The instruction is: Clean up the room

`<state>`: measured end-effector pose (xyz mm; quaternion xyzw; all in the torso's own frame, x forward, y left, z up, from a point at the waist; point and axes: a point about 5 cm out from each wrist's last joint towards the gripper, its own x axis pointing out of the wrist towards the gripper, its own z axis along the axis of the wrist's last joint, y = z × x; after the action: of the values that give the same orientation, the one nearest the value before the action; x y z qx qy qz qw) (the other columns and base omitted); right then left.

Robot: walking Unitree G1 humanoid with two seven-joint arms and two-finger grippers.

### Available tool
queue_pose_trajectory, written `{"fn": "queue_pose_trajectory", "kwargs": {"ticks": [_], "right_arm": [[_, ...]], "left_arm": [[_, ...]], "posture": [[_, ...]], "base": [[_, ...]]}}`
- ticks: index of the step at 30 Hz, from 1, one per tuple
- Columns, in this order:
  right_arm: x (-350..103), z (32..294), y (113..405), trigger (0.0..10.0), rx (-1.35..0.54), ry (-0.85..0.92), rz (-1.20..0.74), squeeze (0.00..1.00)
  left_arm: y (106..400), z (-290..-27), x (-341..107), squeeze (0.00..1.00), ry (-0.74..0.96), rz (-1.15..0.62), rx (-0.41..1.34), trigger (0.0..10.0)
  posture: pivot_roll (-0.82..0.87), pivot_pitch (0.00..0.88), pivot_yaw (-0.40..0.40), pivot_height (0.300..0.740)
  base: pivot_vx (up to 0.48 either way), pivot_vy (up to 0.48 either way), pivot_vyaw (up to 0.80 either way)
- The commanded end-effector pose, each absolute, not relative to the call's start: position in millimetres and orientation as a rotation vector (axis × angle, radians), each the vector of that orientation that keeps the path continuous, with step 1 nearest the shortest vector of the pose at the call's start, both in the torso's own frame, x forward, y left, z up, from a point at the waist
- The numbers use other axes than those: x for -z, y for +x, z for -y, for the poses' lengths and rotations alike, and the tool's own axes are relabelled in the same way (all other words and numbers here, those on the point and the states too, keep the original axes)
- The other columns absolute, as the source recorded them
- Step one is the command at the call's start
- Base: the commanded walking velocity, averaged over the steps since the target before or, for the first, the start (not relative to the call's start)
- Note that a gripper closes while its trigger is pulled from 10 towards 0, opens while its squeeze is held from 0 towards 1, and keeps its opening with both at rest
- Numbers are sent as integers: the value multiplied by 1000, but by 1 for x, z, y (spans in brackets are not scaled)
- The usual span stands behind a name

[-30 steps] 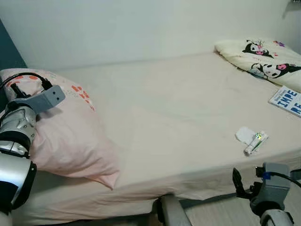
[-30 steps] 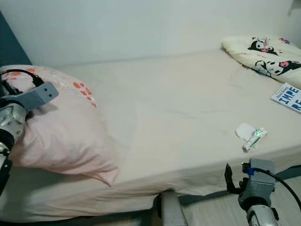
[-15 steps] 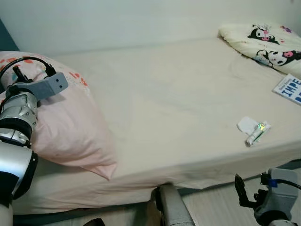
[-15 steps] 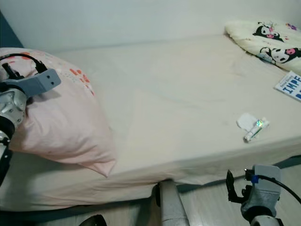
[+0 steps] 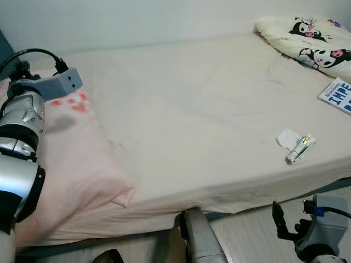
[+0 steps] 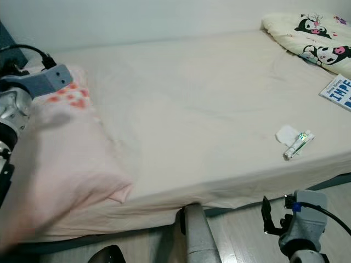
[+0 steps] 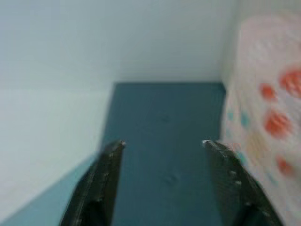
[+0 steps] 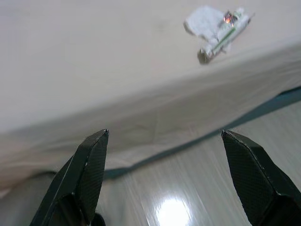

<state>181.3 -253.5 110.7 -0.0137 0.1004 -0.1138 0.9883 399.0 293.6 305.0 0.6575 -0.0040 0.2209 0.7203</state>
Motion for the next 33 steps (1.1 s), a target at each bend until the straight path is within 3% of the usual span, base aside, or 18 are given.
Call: {"fn": "queue_pose_trajectory", "kwargs": {"ticks": [1,2,3,6,7,8,9,10,13,15,16,19,22,24,26,33], "right_arm": [[-107,252,182,10000,233,-12,-218,0],[-107,252,182,10000,233,-12,-218,0],[-108,250,193,10000,226,-1,-192,0],[-108,249,199,10000,222,3,-182,0],[-108,246,210,10000,209,17,-161,0],[-108,246,210,10000,209,17,-161,0],[-109,240,225,10000,176,38,-135,0],[-109,238,229,10000,160,45,-127,0],[-110,236,230,10000,151,48,-124,0],[-108,223,245,10000,79,78,-113,0],[-108,223,245,10000,79,78,-113,0],[-103,207,265,10000,-6,95,-113,0],[-99,203,270,10000,-26,97,-118,0],[-95,196,279,10000,-58,104,-121,0],[-94,190,286,10000,-82,114,-116,0],[-95,176,299,10000,-144,128,-105,0]], "left_arm": [[395,-302,-323,1000,1479,42,-544,10000],[395,-302,-323,1000,1479,42,-544,10000],[395,-295,-344,0,1391,135,-576,10000],[396,-291,-350,0,1347,170,-578,10000],[400,-284,-344,0,1208,182,-520,10000],[400,-284,-344,0,1208,182,-520,10000],[405,-274,-325,0,965,169,-410,10000],[406,-271,-317,0,868,159,-368,10000],[407,-270,-313,0,823,153,-349,10000],[407,-264,-260,0,436,69,-236,10000],[407,-264,-260,0,436,69,-236,10000],[392,-251,-174,0,105,-73,-159,10000],[382,-246,-143,0,45,-135,-159,10000],[362,-236,-97,0,-55,-231,-161,10000],[341,-228,-61,0,-39,-311,-138,10000],[292,-233,-5,0,-22,-496,-180,10000]], "posture": [[-352,212,63,595],[-352,212,63,595],[-324,159,79,595],[-321,150,81,595],[-293,98,92,595],[-293,98,92,595],[-279,73,92,595],[-279,73,92,595],[-279,73,92,595],[-249,0,86,605],[-249,0,86,605],[-194,0,67,620],[-173,0,60,625],[-156,0,56,635],[-142,0,53,645],[-120,0,51,670]], "base": [[0,0,0],[0,0,0],[0,0,0],[0,0,0],[0,0,0],[0,0,0],[0,0,0],[0,0,0],[0,0,0],[0,0,0],[0,0,0],[0,0,0],[0,0,0],[0,0,0],[0,0,0],[0,0,0]]}}
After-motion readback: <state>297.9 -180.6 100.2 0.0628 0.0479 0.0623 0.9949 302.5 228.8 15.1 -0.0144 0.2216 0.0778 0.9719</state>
